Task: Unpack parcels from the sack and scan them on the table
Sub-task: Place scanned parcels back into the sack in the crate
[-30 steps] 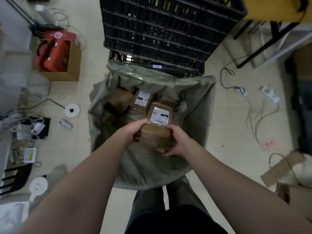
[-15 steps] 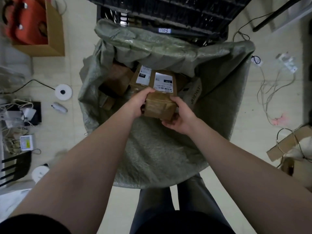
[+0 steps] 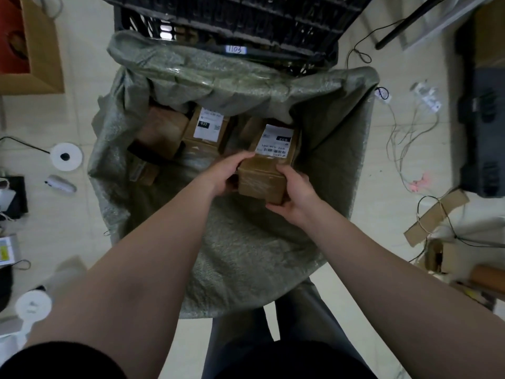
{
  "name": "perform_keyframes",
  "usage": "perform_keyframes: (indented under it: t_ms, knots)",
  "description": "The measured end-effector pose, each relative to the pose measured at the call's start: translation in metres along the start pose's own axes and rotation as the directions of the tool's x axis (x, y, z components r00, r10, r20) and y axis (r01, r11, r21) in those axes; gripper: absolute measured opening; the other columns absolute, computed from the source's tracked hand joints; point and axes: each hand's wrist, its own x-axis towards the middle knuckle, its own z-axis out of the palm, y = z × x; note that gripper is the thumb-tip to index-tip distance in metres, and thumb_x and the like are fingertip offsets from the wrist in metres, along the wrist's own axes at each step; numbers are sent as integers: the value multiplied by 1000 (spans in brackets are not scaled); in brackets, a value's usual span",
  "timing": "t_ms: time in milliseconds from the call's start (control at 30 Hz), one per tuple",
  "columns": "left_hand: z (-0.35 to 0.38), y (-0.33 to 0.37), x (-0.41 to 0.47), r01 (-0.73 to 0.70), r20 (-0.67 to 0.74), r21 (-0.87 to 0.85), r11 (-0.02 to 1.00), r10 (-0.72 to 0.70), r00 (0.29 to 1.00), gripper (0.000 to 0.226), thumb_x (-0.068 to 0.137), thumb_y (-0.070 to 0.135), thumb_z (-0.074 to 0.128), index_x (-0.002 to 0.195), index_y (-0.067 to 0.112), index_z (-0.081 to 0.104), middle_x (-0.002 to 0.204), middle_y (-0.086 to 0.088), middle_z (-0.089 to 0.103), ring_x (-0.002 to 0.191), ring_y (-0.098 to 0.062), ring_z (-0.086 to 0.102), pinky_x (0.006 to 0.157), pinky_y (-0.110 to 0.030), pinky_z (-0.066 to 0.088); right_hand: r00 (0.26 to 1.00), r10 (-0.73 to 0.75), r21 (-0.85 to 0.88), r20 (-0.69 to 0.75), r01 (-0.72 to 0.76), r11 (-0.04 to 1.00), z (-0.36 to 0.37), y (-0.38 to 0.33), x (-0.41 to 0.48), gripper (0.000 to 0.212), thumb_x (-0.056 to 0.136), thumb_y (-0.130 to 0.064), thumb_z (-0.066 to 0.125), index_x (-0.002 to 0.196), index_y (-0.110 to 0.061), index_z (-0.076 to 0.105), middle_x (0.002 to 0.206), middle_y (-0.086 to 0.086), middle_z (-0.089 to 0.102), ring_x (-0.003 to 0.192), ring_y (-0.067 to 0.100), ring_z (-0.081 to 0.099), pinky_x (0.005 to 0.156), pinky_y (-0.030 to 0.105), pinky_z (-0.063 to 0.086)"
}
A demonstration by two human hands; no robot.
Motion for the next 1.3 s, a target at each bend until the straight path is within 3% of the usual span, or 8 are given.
perform_keyframes:
  t_ms: [267,467,667,767,867,967,1067,1300]
  knots:
    - [25,-15,23,-61,29,90,994,59,998,36,105,32,56,140,34,61,130,-2,70,120,-26,65,101,-50,53,986,-56,-140,-159,33,990,-5,-5,19,67,95,-34,70,148,-31,30,107,1,57,91,24,60,59,40,50]
    - [7,-7,6,-59,-152,197,979,90,984,36,105,37,53,138,23,57,131,-5,65,121,-27,62,102,-49,53,968,-71,-169,-241,30,985,18,-23,36,72,98,-39,65,156,-29,22,140,13,51,127,38,53,106,60,47]
    - [12,13,-18,-254,-237,263,931,318,918,27,99,39,65,120,22,64,116,3,69,108,-16,67,94,-37,55,968,-28,-212,-250,-27,977,24,-34,41,83,100,-46,60,162,-24,8,150,16,43,136,39,46,114,58,39]
    - [33,42,-26,-473,-267,599,646,718,642,11,93,30,73,99,25,65,95,9,67,90,-4,63,82,-17,46,970,10,-141,-244,-46,989,20,-34,35,92,90,-52,72,160,-28,16,146,14,45,134,42,46,109,65,42]
    - [42,53,-36,-372,-131,900,226,956,263,7,89,23,73,96,24,72,88,10,66,92,-13,60,82,-23,41,975,20,-84,-221,-39,996,14,-39,31,90,84,-51,78,155,-27,27,140,13,52,126,41,53,102,64,48]
    - [43,46,-45,-337,128,938,-87,987,101,10,89,14,71,98,15,74,95,-3,67,92,-25,61,75,-36,49,986,18,-47,-165,-26,999,11,-42,27,90,78,-43,85,151,-22,36,128,12,60,113,36,61,98,59,53]
    - [51,57,-59,-401,172,900,-170,985,-31,16,89,9,71,104,12,75,109,-8,69,90,-22,66,69,-34,55,992,30,3,-126,-29,1000,12,-41,22,94,73,-38,90,151,-20,39,128,12,61,114,34,62,99,55,54]
    - [50,101,-73,-206,-50,967,148,907,418,43,92,37,75,134,37,66,137,12,64,99,-18,73,81,-41,61,989,71,148,-131,-52,988,5,-38,5,84,68,-41,93,135,-23,45,119,11,59,107,34,61,93,53,56]
